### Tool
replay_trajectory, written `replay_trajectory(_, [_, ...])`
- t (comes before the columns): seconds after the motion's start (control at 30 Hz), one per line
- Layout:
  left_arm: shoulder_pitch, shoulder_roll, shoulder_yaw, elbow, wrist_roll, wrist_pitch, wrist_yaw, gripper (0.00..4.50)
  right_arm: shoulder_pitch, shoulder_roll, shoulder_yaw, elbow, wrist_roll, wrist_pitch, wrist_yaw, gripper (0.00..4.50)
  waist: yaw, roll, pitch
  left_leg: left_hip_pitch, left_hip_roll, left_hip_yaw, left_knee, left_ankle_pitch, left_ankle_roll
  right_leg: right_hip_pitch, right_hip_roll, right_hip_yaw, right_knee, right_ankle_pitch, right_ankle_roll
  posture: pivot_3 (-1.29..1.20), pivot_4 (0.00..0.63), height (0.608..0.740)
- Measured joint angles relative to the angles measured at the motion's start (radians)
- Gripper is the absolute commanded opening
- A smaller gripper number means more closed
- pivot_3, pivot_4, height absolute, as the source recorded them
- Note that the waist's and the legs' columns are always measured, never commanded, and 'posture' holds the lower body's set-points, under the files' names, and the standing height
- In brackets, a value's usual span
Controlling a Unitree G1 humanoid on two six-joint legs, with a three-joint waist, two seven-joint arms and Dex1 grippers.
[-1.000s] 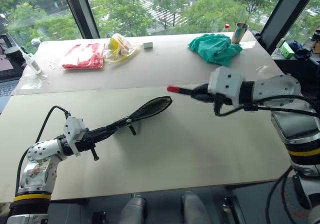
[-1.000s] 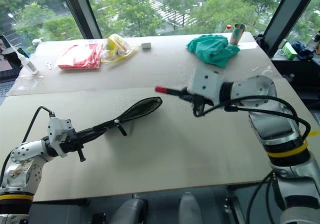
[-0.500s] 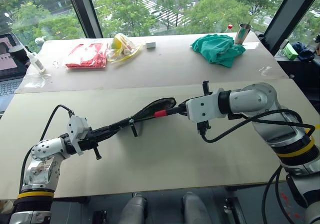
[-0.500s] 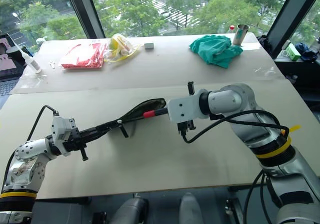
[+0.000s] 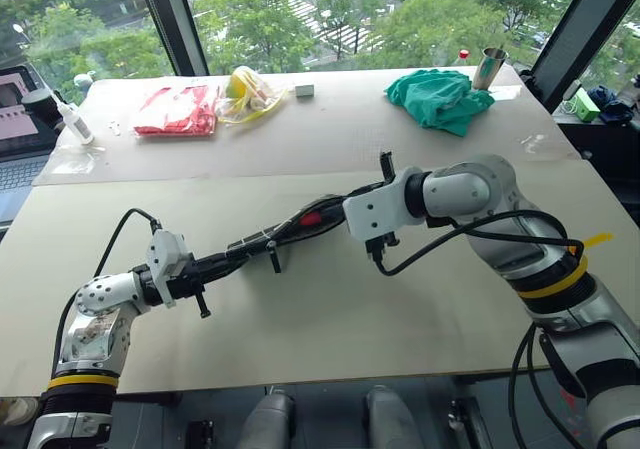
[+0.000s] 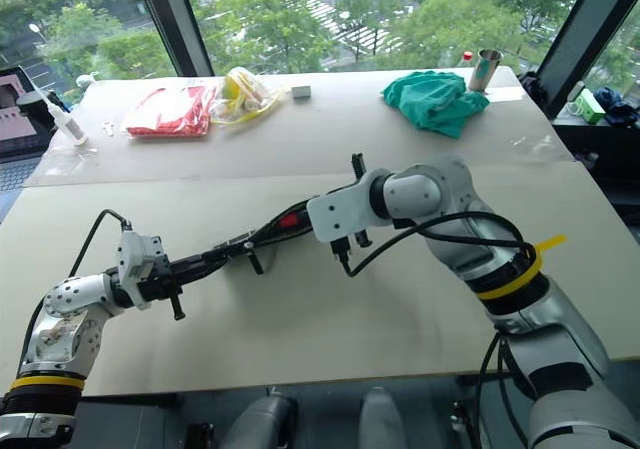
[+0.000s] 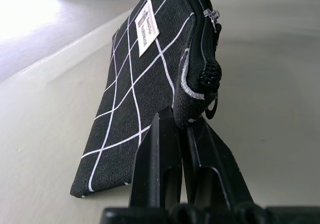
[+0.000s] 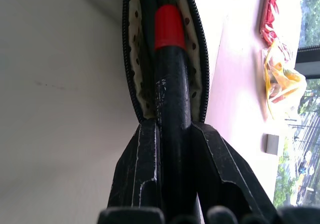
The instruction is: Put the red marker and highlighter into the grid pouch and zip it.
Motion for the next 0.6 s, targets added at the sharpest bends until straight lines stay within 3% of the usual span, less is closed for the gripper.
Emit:
replay_trajectory(0.4, [-0.011,-0.005,-0.004,0.013,0.003,-0.007,0.0,0.0,-0.005,0.213,0.077,0.234,-0.045,-0.105,-0.095,0.51,-0.002,0.0,0.0,0.0,0.0,-0.001,0.0,0.002,-0.003,0.0,0.0,0.0,0.001,0.0,0.0,0.0,0.15,0.74])
replay_trajectory(0.47, [-0.011,-0.005,-0.004,0.018,0.003,-0.009,-0.002,0.0,-0.01,0.216,0.085,0.262,-0.058,-0.157,-0.112,1.51,-0.003,0.0,0.0,0.0,0.0,-0.001,0.0,0.002,-0.003,-0.001,0.0,0.0,0.001,0.0,0.0,0.0,0.15,0.74])
replay_trajectory(0.6, [-0.012,-0.005,-0.006,0.02,0.003,-0.011,-0.009,0.0,-0.011,0.223,0.081,0.278,-0.038,-0.2,-0.109,2.72,-0.005,0.0,0.0,0.0,0.0,-0.001,0.0,0.002,-0.003,0.0,0.0,0.0,0.001,0.0,0.0,0.0,0.15,0.74])
